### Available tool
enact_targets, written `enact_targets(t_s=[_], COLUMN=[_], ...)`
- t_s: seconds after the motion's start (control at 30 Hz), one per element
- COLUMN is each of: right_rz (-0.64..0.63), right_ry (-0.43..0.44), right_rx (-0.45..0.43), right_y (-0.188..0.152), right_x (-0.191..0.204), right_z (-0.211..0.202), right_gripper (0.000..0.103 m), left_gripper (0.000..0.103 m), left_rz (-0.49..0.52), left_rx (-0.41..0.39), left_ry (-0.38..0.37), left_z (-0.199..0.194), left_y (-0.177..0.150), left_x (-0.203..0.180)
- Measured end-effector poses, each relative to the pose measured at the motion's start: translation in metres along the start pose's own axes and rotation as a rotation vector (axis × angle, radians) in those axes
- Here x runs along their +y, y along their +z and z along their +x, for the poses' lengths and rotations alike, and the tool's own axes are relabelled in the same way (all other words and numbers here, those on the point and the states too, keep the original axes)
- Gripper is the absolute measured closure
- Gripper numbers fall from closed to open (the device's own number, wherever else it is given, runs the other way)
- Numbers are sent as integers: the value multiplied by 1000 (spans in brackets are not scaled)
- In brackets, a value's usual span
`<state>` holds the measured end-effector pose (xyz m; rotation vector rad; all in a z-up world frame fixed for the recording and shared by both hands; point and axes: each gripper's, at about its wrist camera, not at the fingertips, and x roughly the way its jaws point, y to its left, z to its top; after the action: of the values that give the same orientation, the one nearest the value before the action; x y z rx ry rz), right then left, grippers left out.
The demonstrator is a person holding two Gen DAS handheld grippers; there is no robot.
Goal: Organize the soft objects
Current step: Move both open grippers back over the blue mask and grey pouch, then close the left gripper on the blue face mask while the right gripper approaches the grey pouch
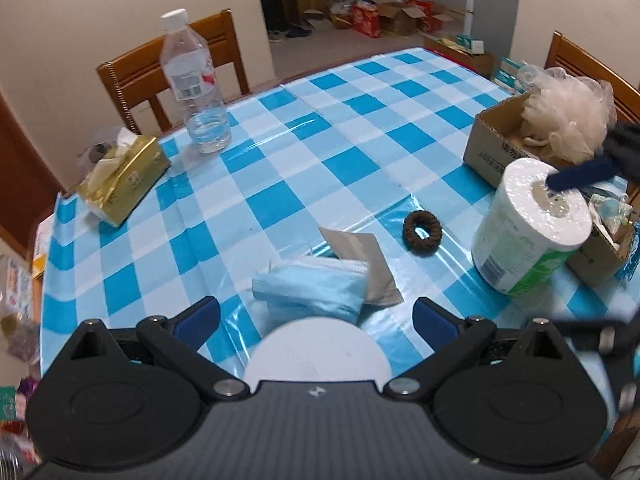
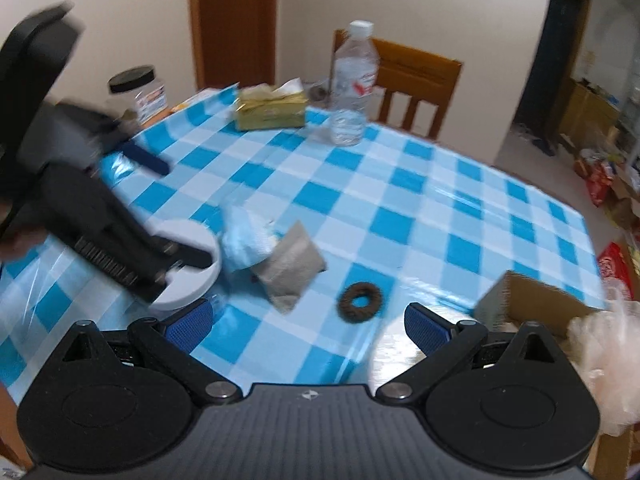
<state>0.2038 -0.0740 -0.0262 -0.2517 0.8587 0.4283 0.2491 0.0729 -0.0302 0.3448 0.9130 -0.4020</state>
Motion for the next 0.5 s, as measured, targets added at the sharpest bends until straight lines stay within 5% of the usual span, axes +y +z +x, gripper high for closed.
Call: enact_targets(t_s=[0.5], right_rz=[-75], right_ry=[56], right_rx=[72], right_y=[5], right_x=[27], right_z=[54], right_gripper=[0], left_gripper=[5], left_rz=[18], left_rx=[85], left_ry=[-117], left_z=[69], left_y=[20], left_x=[22])
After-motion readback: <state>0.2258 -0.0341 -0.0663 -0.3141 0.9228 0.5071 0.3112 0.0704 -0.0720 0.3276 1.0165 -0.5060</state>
